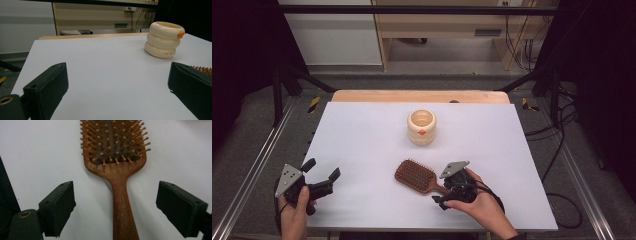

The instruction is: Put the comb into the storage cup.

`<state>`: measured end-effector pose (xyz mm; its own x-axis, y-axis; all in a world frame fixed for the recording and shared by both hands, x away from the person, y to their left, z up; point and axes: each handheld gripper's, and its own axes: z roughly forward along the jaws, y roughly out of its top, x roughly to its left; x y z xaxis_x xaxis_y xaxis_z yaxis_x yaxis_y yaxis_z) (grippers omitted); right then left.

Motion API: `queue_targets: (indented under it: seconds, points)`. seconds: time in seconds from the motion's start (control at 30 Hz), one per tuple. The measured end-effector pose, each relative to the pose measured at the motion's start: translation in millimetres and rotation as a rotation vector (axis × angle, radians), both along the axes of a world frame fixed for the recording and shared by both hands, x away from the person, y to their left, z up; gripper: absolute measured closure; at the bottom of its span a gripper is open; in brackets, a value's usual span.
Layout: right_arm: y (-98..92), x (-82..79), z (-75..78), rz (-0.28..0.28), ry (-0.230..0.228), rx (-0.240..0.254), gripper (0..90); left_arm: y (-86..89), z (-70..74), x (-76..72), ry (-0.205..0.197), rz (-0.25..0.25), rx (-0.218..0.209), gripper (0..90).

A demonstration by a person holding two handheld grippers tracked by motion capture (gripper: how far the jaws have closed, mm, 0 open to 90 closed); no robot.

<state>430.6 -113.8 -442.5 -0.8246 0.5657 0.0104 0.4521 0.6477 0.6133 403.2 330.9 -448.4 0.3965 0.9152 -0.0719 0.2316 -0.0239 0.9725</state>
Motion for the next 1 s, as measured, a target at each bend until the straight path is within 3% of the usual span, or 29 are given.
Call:
queue_targets:
  seconds: [0.33,0.5,0.87,1.0]
  points:
    - [-0.4,-0.1,-6.6,0.015,0.009,-0.051,14.0,-5.8,1.2,3.1,-0.007,-0.015,0.029,3.1]
    - [0.3,2.5,-5.9,0.015,0.022,-0.043,15.6,-5.1,0.4,0.5,-0.003,-0.019,0.027,2.7]
    - [10.9,14.6,-7.6,0.037,0.047,-0.068,37.4,-4.2,0.7,2.2,-0.006,-0.013,0.024,2.5]
    - [12.6,15.4,-10.7,0.023,0.068,-0.09,46.5,-5.2,-0.1,3.0,-0.003,-0.016,0.028,2.5]
